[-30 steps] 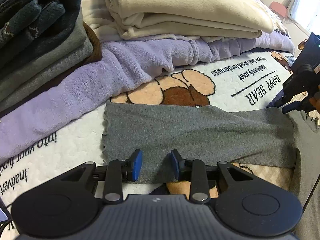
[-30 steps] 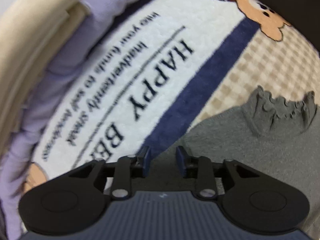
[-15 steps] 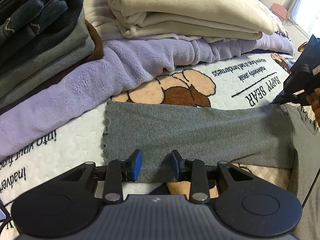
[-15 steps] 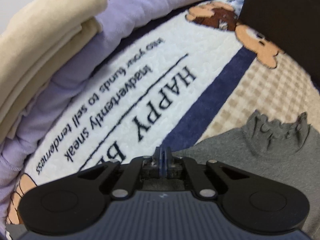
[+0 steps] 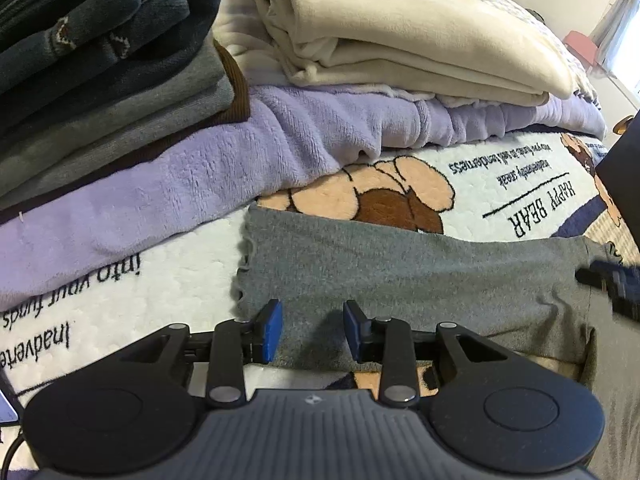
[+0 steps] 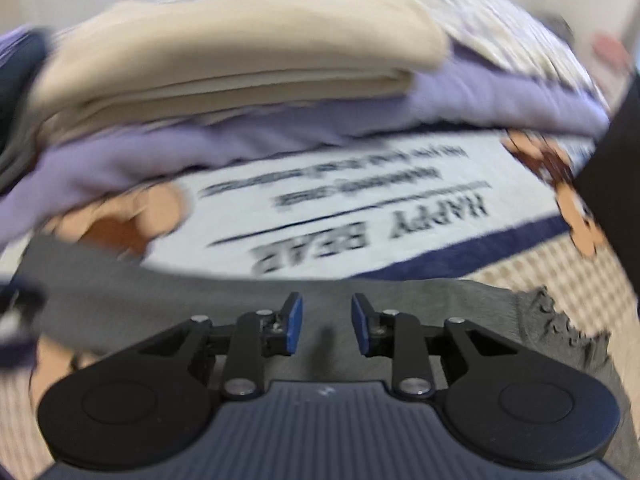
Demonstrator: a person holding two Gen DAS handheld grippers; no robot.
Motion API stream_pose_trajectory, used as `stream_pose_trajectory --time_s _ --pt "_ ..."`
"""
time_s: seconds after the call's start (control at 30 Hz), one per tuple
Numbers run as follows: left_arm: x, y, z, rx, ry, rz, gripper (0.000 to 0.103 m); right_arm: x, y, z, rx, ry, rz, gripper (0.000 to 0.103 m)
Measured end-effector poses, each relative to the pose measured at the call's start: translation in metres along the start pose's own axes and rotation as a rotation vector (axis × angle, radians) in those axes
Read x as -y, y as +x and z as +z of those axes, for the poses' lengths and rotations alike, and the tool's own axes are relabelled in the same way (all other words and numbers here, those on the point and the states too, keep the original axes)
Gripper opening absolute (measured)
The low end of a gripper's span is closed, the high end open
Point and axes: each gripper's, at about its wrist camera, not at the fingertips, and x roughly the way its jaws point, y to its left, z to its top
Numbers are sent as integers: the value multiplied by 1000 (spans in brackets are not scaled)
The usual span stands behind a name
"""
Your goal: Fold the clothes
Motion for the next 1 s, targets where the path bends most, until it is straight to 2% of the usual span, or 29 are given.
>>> stream_pose_trajectory --time_s 0.23,0.5,0.67,0.7,0.77,0.87,1.0 --pt "1 1 0 0 -1 1 37 -64 -22 -48 40 -290 47 17" --pt "0 3 0 -2 -7 -3 38 -107 -7 -67 38 -472 43 15" --pt "0 4 1 -4 -10 -6 38 -110 2 -64 68 -496 4 12" --pt "0 4 1 -4 -10 -7 38 -109 4 -63 70 -499 0 6" --pt "-1 4 0 -4 -13 -9 38 -109 6 -61 73 -513 -3 1" --pt "-2 4 1 -5 -18 -12 38 -104 1 -60 71 -531 37 1" --pt "-3 4 0 -2 -6 -9 38 -88 -11 -58 44 -549 149 1"
